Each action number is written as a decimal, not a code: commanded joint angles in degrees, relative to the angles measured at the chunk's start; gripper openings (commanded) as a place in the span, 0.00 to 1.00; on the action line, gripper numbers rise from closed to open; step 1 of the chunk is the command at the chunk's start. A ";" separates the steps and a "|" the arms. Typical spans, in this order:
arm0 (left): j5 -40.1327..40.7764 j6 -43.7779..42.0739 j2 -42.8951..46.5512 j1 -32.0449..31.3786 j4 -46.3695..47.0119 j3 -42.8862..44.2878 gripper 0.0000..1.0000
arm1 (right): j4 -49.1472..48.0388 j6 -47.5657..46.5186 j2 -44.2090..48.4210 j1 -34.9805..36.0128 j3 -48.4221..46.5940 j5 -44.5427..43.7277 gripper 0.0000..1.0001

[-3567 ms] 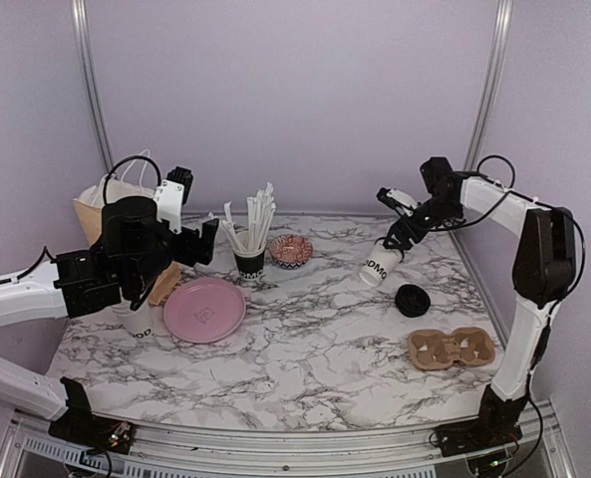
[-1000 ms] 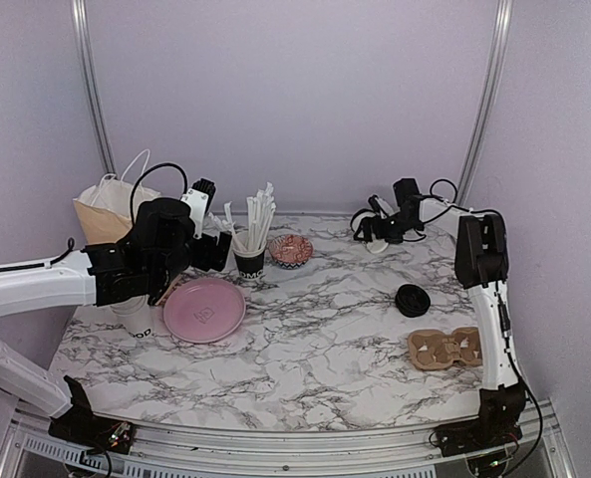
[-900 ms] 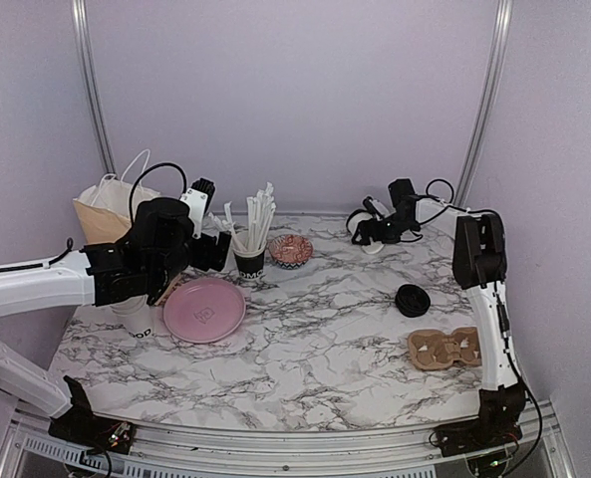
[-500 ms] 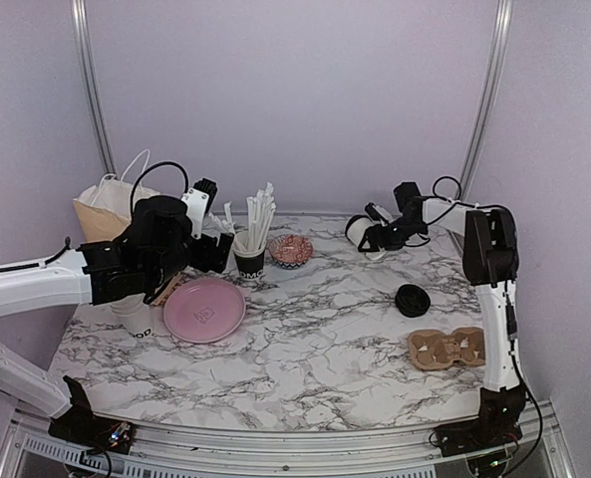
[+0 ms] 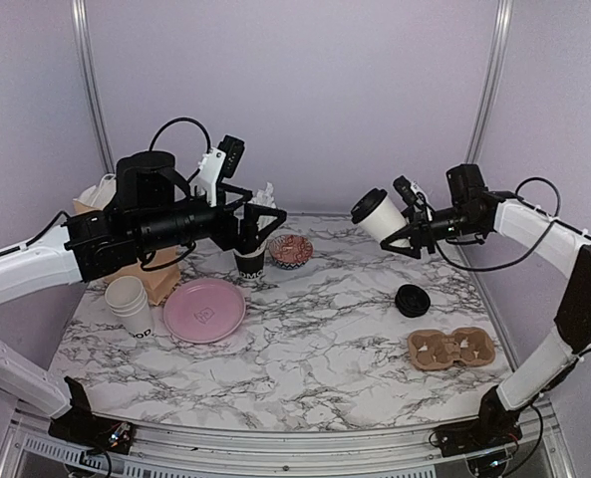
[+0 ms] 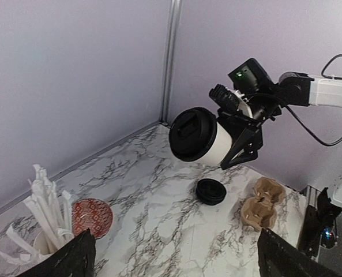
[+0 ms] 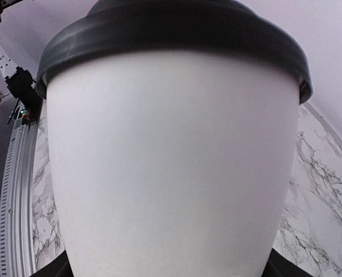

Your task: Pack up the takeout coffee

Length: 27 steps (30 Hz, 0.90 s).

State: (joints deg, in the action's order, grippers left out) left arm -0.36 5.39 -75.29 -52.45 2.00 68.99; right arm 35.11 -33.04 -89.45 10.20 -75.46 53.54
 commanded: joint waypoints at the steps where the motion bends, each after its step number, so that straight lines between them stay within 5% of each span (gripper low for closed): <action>1: -10.50 -1.40 -3.40 -5.78 0.33 4.58 0.99 | 7.06 -16.15 5.10 2.66 4.68 10.82 0.75; 5: -16.17 -4.67 -5.23 -9.35 -0.15 5.56 0.99 | 13.48 -23.11 10.68 5.91 5.73 12.36 0.76; 16: -18.32 -13.14 -7.69 -12.29 0.39 4.52 0.99 | 14.66 -22.70 20.42 16.33 7.92 7.48 0.76; 27: -19.17 -15.36 -7.51 -12.59 0.38 1.32 0.99 | 2.67 -15.42 18.62 17.21 15.51 -1.79 0.72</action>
State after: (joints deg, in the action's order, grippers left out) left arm -17.56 -8.32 -83.85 -64.73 1.74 72.58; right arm 41.98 -50.57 -69.08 27.05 -60.69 55.11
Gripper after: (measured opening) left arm 0.988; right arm 0.720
